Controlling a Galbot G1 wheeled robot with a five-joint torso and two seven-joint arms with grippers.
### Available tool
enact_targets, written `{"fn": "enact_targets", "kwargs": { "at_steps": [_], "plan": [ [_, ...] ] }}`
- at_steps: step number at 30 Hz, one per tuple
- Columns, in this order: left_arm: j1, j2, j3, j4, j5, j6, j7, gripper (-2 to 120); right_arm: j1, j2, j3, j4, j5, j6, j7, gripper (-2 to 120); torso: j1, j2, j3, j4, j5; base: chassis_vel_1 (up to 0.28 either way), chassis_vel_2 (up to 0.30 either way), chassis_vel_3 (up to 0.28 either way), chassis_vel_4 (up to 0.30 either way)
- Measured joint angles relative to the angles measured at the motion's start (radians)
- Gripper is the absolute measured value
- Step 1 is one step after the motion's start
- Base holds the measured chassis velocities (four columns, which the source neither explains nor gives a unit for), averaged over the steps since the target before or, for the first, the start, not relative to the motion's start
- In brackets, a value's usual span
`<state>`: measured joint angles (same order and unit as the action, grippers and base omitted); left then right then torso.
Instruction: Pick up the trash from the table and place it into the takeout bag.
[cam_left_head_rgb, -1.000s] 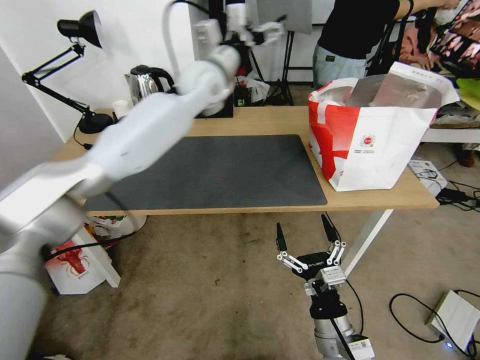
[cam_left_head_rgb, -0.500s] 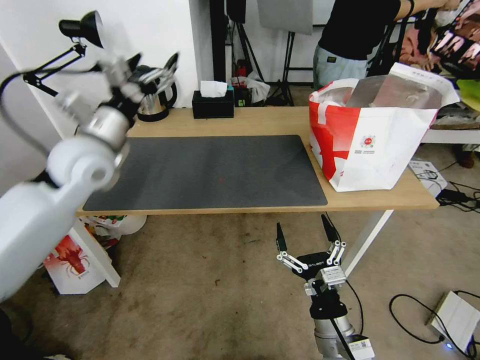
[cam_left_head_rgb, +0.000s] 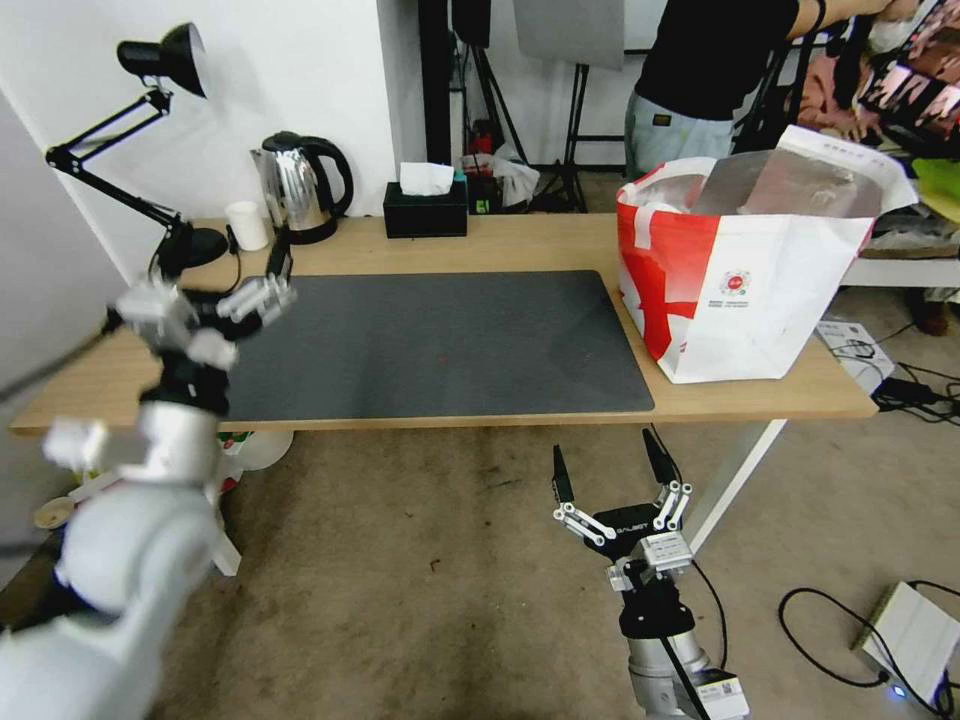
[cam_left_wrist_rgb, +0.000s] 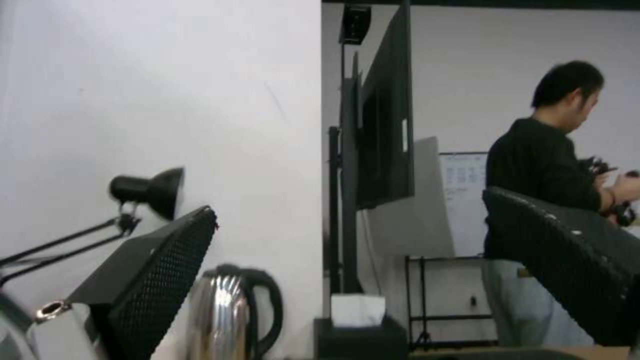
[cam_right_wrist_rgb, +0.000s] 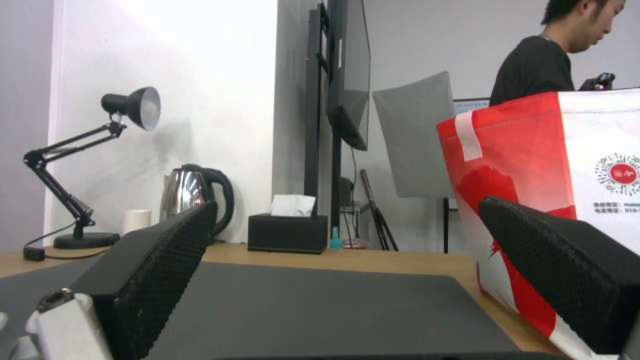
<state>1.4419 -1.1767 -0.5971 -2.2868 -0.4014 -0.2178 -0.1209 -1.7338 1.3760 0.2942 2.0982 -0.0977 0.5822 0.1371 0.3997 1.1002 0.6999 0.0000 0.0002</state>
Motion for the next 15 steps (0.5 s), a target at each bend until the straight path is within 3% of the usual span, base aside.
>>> {"fn": "enact_targets", "kwargs": {
  "at_steps": [1,4,9,15],
  "plan": [
    [0.000,0.000,0.000,0.000,0.000,0.000,0.000,100,0.000,0.000,0.000,0.000,0.000,0.000,0.000,100,0.000,0.000,0.000,0.0000,0.0000,0.000,0.000,0.000,0.000],
    [0.074,-0.120,0.024,0.005,0.127,-0.071,0.011,100,0.000,0.000,0.001,0.000,0.000,0.000,0.000,100,0.000,0.000,0.000,0.0000,0.0000,0.000,0.000,0.000,0.000],
    [0.109,-0.193,0.047,0.032,0.223,-0.123,0.012,100,0.000,0.000,0.000,0.000,0.000,0.000,0.000,100,0.000,0.000,0.000,-0.0001,0.0001,0.000,0.000,0.000,0.000],
    [0.167,-0.327,0.114,0.075,0.327,-0.195,0.012,100,0.000,0.000,0.000,0.000,0.000,0.000,0.000,100,0.000,0.000,0.000,-0.0001,0.0000,0.000,0.000,0.000,0.000]
  ]
}}
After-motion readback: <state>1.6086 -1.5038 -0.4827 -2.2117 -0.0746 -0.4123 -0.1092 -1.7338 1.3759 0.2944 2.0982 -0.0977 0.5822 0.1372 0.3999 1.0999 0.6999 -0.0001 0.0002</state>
